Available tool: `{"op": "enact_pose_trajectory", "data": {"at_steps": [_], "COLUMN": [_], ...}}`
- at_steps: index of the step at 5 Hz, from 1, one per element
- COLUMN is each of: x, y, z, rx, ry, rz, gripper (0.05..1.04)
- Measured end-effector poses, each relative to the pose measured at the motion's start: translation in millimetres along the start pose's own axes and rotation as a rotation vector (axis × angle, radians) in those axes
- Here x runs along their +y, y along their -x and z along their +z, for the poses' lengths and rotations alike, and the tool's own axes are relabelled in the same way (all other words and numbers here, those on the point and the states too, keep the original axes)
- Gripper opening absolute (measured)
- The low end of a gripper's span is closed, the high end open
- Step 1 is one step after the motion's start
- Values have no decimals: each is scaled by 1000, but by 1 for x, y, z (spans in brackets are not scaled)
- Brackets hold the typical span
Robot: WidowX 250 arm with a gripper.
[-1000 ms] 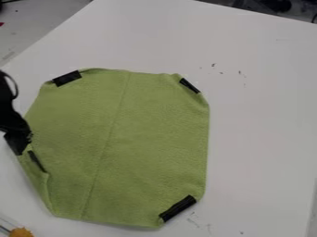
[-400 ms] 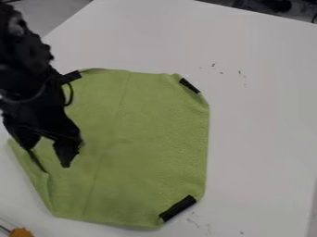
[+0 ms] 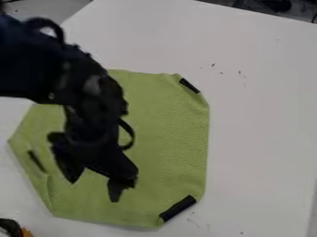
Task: Fold the cloth from the bottom to the top
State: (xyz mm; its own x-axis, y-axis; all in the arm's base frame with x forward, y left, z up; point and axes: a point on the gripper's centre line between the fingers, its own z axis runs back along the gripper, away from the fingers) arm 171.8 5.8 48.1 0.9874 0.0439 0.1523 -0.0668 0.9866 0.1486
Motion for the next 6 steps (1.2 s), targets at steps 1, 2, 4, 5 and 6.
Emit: {"op": "enact_pose_trajectory", "data": {"at_steps": [1, 2, 4, 5, 6], "x": [-29, -52, -81, -99, -112], "y": [-1, -12, -16, -11, -9], "z": [0, -7, -8, -9, -11], "rx": [-1, -21, -55, -38, -31], "ry": [-8, 5, 76, 127, 140], "rz": [-36, -78, -25, -13, -20], "gripper": [999, 999, 999, 999, 999]}}
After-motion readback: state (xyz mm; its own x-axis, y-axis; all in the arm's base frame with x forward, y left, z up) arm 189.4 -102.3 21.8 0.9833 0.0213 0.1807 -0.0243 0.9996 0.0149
